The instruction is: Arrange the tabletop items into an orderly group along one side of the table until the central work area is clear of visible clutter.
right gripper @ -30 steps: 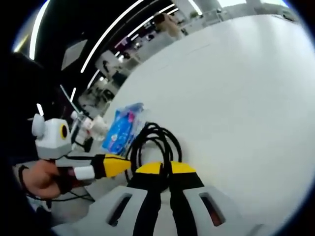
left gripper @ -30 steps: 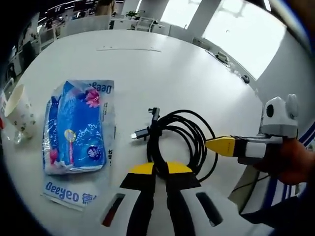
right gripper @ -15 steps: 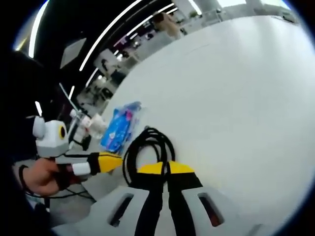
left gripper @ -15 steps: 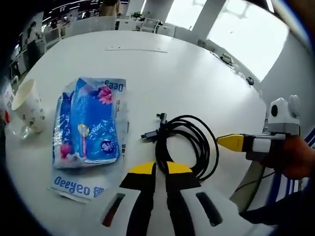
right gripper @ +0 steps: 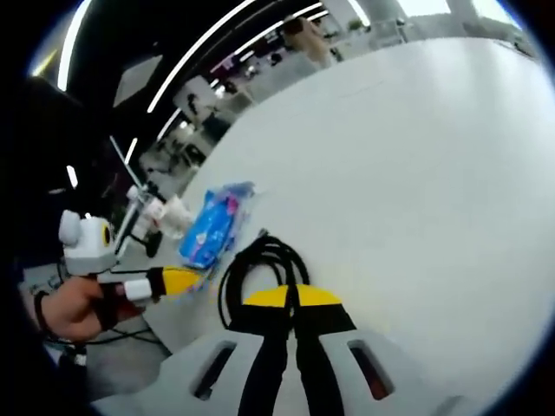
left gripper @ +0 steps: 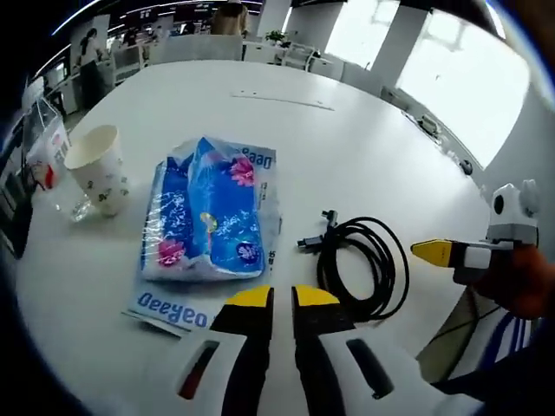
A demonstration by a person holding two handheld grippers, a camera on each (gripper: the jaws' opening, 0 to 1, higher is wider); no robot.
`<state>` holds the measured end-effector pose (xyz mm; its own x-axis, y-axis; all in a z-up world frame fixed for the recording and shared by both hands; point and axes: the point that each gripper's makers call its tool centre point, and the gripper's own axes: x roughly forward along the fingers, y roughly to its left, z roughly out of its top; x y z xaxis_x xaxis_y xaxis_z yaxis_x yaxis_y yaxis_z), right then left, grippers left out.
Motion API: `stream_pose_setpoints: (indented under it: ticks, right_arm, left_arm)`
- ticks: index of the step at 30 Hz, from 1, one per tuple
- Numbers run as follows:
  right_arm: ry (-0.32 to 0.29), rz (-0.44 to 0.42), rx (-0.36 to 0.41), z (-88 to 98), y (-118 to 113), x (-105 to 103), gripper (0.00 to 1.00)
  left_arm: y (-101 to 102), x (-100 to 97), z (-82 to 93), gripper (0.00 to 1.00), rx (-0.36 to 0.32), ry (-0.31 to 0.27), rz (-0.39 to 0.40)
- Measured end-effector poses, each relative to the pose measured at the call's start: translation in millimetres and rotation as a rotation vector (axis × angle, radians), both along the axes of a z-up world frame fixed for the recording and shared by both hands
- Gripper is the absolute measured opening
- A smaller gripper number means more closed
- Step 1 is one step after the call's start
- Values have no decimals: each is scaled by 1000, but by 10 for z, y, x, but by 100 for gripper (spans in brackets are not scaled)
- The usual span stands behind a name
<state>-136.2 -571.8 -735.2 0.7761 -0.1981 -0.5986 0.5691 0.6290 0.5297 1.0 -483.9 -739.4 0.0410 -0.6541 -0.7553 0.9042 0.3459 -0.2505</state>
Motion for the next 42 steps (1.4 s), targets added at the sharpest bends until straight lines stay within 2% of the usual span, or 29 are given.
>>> stream_pose_setpoints:
  ticks: [10,16,19,25,32,42]
  right_arm:
    - [2,61,-16,33,77,73,0]
    - [9,90,-37,27,161,103,1]
    - [11,100,-51,50,210,91,2]
    - [24,121,-47,7,305,21,2]
    - [13,146,-76,86,308,33,3]
    - [19,162,-102,99,352,22,6]
  left_arm:
    - [215,163,30,6,10,-20,119]
    - [340,230,-23,7,22,-2,189]
    - [333,264,-18,7,17,10,233]
    - [271,214,33,10,23,-30,206]
    - [249,268,45,11,5,-9,275]
    - [356,422,76,15,-11,3,352]
